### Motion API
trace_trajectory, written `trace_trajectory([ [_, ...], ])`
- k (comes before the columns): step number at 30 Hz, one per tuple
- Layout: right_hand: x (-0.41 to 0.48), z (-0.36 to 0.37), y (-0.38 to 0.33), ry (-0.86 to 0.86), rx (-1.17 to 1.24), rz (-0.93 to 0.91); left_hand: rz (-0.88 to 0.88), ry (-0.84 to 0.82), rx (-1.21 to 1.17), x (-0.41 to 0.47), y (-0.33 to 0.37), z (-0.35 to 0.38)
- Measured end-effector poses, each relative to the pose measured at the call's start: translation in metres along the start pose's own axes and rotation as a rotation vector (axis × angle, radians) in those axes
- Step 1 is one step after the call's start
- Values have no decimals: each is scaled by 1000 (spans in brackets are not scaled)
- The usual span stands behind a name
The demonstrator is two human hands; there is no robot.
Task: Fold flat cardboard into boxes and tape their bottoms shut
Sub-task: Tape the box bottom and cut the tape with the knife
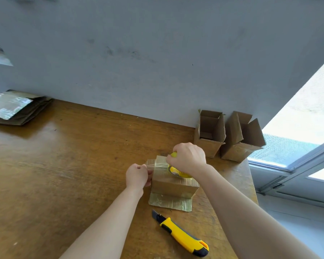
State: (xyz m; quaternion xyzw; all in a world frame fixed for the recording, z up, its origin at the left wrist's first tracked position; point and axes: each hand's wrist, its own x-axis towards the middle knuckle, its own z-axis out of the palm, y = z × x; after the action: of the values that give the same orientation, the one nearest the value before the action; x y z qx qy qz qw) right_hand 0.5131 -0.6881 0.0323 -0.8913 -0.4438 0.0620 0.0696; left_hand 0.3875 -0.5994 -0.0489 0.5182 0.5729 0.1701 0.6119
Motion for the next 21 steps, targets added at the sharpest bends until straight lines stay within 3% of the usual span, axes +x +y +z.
trace_trajectory([
  [5,1,2,3,15,59,30,-34,-59,65,8,-6,5],
  [11,1,4,4,28,97,47,-201,-161,151,12,-7,12],
  [16,2,6,5,34,109,62,-225,-127,251,18,-7,1],
  [18,1,6,5,35,105,68,-51,-84,412,19,-12,-2],
  [21,1,5,5,44,110,68,402,97,748,15,-11,5],
])
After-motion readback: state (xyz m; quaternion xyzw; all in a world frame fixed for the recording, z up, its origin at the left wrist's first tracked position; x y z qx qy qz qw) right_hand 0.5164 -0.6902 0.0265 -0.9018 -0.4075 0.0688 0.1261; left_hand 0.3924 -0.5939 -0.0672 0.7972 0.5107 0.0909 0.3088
